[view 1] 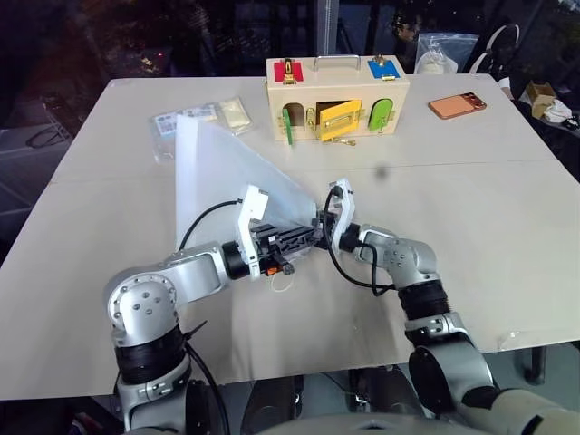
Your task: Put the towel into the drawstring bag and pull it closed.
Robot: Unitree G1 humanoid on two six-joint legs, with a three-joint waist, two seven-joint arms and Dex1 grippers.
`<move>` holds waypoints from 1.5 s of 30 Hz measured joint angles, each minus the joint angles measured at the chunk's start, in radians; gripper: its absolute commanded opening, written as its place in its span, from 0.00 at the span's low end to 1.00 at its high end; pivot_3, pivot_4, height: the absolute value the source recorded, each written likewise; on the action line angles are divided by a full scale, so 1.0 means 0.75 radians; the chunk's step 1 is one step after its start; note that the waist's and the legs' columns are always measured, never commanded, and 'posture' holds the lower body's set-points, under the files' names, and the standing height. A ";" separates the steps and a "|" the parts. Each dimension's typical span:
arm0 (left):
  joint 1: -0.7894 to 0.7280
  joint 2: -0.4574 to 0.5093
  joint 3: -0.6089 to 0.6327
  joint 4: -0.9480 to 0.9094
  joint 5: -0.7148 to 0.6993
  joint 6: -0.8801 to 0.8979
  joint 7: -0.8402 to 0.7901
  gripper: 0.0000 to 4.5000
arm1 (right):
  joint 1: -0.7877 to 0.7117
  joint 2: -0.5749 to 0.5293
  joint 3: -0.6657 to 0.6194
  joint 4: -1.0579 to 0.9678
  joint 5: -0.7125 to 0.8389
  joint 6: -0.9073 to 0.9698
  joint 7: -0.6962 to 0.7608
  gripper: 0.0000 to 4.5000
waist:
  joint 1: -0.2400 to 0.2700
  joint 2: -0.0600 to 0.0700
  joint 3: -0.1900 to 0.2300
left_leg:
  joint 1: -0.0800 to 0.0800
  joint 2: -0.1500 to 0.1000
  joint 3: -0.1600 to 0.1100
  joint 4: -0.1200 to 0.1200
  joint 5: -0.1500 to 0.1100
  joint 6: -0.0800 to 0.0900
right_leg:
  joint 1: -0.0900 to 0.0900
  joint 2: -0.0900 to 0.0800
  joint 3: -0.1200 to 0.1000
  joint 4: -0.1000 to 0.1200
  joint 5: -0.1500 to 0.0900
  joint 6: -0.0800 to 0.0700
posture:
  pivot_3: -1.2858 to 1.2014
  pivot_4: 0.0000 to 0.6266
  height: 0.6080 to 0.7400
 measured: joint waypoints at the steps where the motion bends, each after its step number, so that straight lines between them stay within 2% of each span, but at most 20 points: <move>1: -0.012 0.035 -0.005 0.020 0.000 -0.007 -0.002 0.00 | 0.011 -0.023 -0.004 -0.024 0.004 0.005 -0.002 0.01 | 0.000 0.000 0.000 | 0.000 0.000 0.000 0.000 -0.001 0.001 | 0.000 0.000 0.000 0.000 0.000 0.000 | 0.52 0.24 1.00; 6: -0.055 0.189 0.008 0.149 0.097 -0.156 -0.035 0.00 | 0.075 -0.086 -0.058 -0.063 0.007 0.012 -0.056 0.01 | -0.002 0.001 0.001 | 0.001 0.000 0.001 0.000 -0.003 0.004 | 0.000 0.001 0.000 0.000 -0.001 -0.001 | 0.52 0.24 1.00; 9: -0.059 0.218 -0.028 0.165 0.126 -0.201 -0.073 0.00 | 0.070 -0.072 -0.060 -0.063 0.003 0.007 -0.094 0.01 | -0.006 0.001 0.001 | 0.001 0.000 0.002 -0.001 -0.002 0.003 | -0.001 0.001 0.000 0.000 0.000 0.000 | 0.52 0.24 1.00; 16: -0.069 0.202 -0.128 0.149 0.126 -0.233 -0.103 0.00 | -0.104 0.074 -0.058 0.210 -0.033 -0.104 -0.111 0.01 | -0.009 0.002 0.001 | 0.000 0.001 0.002 -0.002 0.000 0.000 | -0.002 0.001 0.001 0.000 0.000 0.000 | 0.52 0.24 1.00; 21: -0.070 0.195 -0.116 0.144 0.115 -0.230 -0.051 0.00 | -0.202 0.076 -0.060 0.395 -0.037 -0.205 -0.044 0.01 | -0.004 0.002 0.001 | -0.001 0.000 0.002 -0.001 0.000 -0.001 | -0.003 0.000 0.002 0.000 0.000 0.000 | 0.52 0.24 1.00; 26: -0.003 0.202 -0.084 0.091 0.028 -0.226 -0.025 0.00 | -0.258 0.076 -0.226 0.571 0.116 -0.260 -0.003 0.01 | -0.004 0.002 0.001 | -0.001 0.001 0.002 -0.002 0.000 -0.001 | -0.003 -0.001 0.001 0.000 0.000 0.000 | 0.52 0.24 1.00; 30: 0.026 0.221 -0.019 0.094 -0.020 -0.229 0.017 0.00 | -0.254 0.075 -0.288 0.558 0.195 -0.191 0.019 0.01 | -0.007 0.002 0.002 | -0.001 0.002 0.001 -0.002 0.000 -0.001 | -0.003 -0.004 0.002 0.000 0.000 0.000 | 0.52 0.24 1.00; 33: 0.026 0.240 -0.037 0.094 -0.017 -0.243 0.016 0.00 | -0.220 0.074 -0.234 0.484 0.179 -0.168 0.033 0.01 | -0.006 0.003 0.002 | -0.001 0.001 0.002 -0.003 0.000 -0.001 | -0.004 -0.003 0.002 0.000 0.000 0.000 | 0.52 0.24 1.00; 36: 0.020 0.204 -0.092 0.093 -0.013 -0.266 0.030 0.00 | -0.211 0.075 -0.147 0.477 0.087 -0.232 0.027 0.01 | -0.005 0.003 0.002 | -0.002 0.000 0.002 -0.003 0.000 -0.001 | -0.004 -0.002 0.002 0.000 0.000 0.000 | 0.52 0.24 1.00; 38: 0.018 0.164 -0.142 0.093 -0.004 -0.281 0.049 0.00 | -0.211 0.075 -0.048 0.485 -0.040 -0.380 0.017 0.23 | -0.006 0.002 0.002 | -0.001 0.000 0.003 -0.003 0.000 -0.001 | -0.004 -0.002 0.003 -0.001 0.000 0.000 | 0.52 0.24 1.00; 39: 0.017 0.147 -0.156 0.093 0.002 -0.287 0.064 0.00 | -0.212 0.076 -0.025 0.506 -0.078 -0.444 0.003 0.31 | -0.006 0.002 0.002 | -0.001 0.000 0.003 -0.003 0.000 -0.001 | -0.004 -0.001 0.003 0.000 0.000 0.000 | 0.52 0.24 1.00; 43: 0.018 0.140 -0.156 0.094 0.010 -0.307 0.090 0.00 | -0.211 0.074 -0.014 0.551 -0.152 -0.563 -0.039 0.71 | -0.006 0.003 0.002 | -0.001 0.000 0.003 -0.003 0.001 -0.001 | -0.005 -0.001 0.002 0.000 0.000 0.000 | 0.52 0.24 1.00; 45: 0.013 0.146 -0.134 0.109 0.008 -0.319 0.097 0.00 | -0.161 0.064 0.057 0.433 -0.204 -0.560 -0.025 0.71 | -0.006 0.002 0.002 | -0.001 0.001 0.003 -0.003 0.001 -0.001 | -0.005 -0.002 0.003 0.000 0.000 0.000 | 0.52 0.24 1.00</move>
